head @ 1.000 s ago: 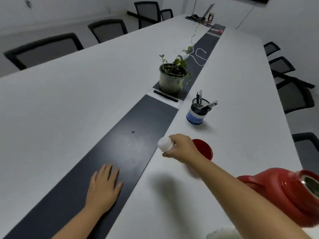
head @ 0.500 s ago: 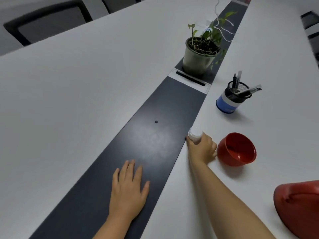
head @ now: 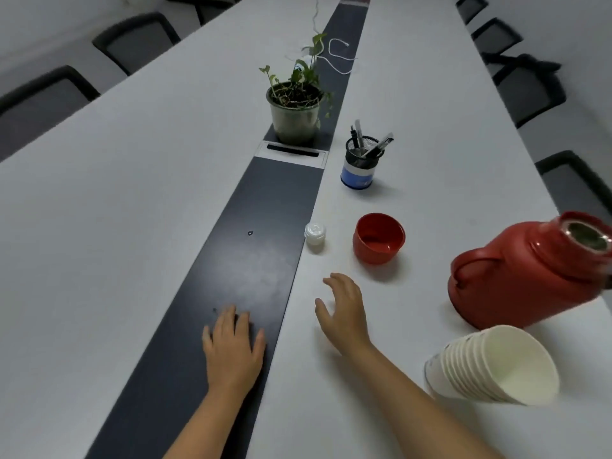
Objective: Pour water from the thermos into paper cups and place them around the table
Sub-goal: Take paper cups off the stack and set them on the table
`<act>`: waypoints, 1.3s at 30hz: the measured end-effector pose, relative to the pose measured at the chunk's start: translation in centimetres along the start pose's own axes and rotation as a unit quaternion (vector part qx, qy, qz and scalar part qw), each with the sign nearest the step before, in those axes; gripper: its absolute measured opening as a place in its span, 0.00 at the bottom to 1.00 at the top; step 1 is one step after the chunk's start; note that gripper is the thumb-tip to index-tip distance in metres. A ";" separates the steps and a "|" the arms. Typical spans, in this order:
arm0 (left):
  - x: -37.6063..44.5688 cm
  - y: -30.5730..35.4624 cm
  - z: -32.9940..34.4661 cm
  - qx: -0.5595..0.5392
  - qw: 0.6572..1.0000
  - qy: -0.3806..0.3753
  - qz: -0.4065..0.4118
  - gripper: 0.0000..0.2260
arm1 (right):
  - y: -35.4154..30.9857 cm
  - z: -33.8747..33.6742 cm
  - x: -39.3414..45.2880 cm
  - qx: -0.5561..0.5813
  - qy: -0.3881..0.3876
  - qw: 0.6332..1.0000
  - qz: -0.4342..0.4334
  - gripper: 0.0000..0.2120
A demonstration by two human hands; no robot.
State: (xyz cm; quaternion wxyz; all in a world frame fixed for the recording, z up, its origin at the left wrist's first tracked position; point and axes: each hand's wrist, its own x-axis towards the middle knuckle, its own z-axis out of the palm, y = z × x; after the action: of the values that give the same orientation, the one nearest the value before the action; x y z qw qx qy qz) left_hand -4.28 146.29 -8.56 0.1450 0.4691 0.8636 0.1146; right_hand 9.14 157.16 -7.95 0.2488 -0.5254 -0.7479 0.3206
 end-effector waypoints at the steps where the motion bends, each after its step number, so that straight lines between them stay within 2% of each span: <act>1: -0.8 0.6 -0.3 -0.009 1.000 0.009 0.023 0.19 | -0.4 -1.6 -0.6 -0.007 0.009 0.999 -0.030 0.15; 3: -2.7 2.2 -0.2 -0.023 0.997 -0.001 0.069 0.18 | -1.6 -5.2 -1.1 -0.022 0.048 0.997 -0.060 0.12; 6: -5.9 5.8 -0.6 -0.046 0.985 0.045 0.160 0.12 | -2.9 -11.6 -1.7 -0.065 0.081 0.992 -0.070 0.10; 9: -7.8 9.2 0.2 -0.086 0.971 0.064 0.216 0.10 | -1.9 -18.1 -3.4 -0.106 0.108 0.986 -0.064 0.09; 11: -8.5 11.7 0.7 -0.138 0.965 0.023 0.222 0.14 | -0.2 -22.1 -5.2 -0.120 0.114 0.984 -0.060 0.09; 14: -8.9 15.4 2.7 -0.174 0.961 -0.050 0.211 0.28 | 2.8 -25.8 -7.9 -0.127 0.054 0.987 -0.079 0.07; 17: -8.9 18.7 3.6 -0.201 0.955 -0.107 0.188 0.36 | 5.6 -26.8 -9.7 -0.139 -0.039 0.984 -0.107 0.13; 20: -9.3 20.2 4.4 -0.283 0.930 -0.121 0.199 0.31 | 7.6 -26.6 -10.5 -0.171 -0.073 0.977 -0.108 0.19; 24: -10.0 21.4 5.0 -0.346 0.914 -0.101 0.187 0.29 | 8.3 -26.1 -10.4 -0.163 -0.047 0.974 -0.149 0.15; 27: -9.9 21.8 5.8 -0.277 0.940 -0.090 0.175 0.36 | 8.5 -26.2 -10.2 -0.158 -0.029 0.970 -0.182 0.09; 29: -9.7 21.9 6.2 -0.275 0.944 -0.082 0.164 0.37 | 8.7 -26.1 -10.3 -0.164 -0.025 0.963 -0.211 0.07; 32: -9.6 22.1 6.5 -0.290 0.941 -0.072 0.160 0.34 | 9.0 -25.7 -10.4 -0.116 -0.036 0.974 -0.189 0.08; 36: -9.1 21.5 6.0 -0.269 0.948 -0.060 0.160 0.31 | 8.2 -25.6 -10.0 0.009 -0.023 0.988 -0.150 0.07; 39: -8.4 20.6 5.0 -0.330 0.934 -0.033 0.130 0.26 | 6.8 -26.7 -9.6 0.095 0.026 0.989 -0.114 0.13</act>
State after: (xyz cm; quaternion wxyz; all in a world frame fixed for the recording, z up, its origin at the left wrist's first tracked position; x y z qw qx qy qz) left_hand 17.80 150.52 -5.14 0.3042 0.5068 0.7031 0.3952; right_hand 35.42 155.59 4.58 0.3522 -0.4189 -0.7621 0.3458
